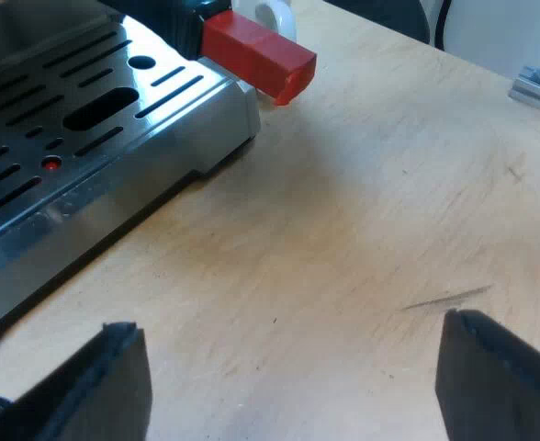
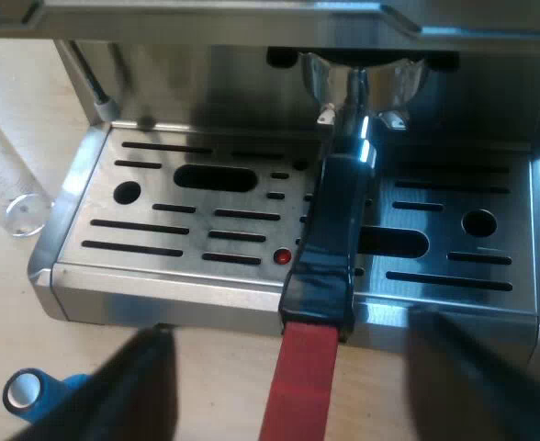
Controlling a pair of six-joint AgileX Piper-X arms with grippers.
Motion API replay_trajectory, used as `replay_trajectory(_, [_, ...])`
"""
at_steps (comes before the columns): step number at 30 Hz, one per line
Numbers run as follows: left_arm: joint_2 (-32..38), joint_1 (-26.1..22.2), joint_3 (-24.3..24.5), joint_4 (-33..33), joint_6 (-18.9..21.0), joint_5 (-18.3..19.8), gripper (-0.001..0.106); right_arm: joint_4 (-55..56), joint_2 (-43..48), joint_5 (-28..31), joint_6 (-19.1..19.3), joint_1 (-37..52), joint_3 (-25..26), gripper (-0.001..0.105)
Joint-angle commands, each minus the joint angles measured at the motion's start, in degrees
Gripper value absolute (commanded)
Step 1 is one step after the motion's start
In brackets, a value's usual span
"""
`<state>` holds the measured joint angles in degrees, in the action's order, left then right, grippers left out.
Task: Grind coffee beans and then tamp
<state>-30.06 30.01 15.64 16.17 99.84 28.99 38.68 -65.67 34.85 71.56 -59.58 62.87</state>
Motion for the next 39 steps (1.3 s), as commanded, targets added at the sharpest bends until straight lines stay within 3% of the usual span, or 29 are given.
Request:
replay_trajectory(1, [-0.04,0.28,0.16,-0.99,0.25,0.44,0.066,0.47,-0.8,-2.99,0.24,1.3,0.59,0.063])
replay_trajectory(8, [-0.04,0.28,0.16,-0.99,0.25,0.44,0.066,0.65,-5.01,-7.11,-0.15,4.74,0.59,0.06])
replay_trajectory(12, [-0.04,0.28,0.16,-0.99,0.25,0.44,0.066,1.48,-7.12,-10.56,-4.41,7.15,0.59,0.06])
replay_trajectory(16, [-0.04,0.28,0.16,-0.99,0.25,0.44,0.066,1.55,-8.85,-12.05,-4.65,8.69,0.59,0.06])
replay_trajectory(35, [-0.04,0.28,0.16,-0.99,0.25,0.44,0.066,-1.04,-16.3,-11.97,-4.89,8.75,0.59,0.06])
replay_trajectory(39, [-0.04,0.28,0.16,-0.99,0.25,0.44,0.066,-1.31,-16.7,-11.97,-4.89,8.75,0.59,0.055])
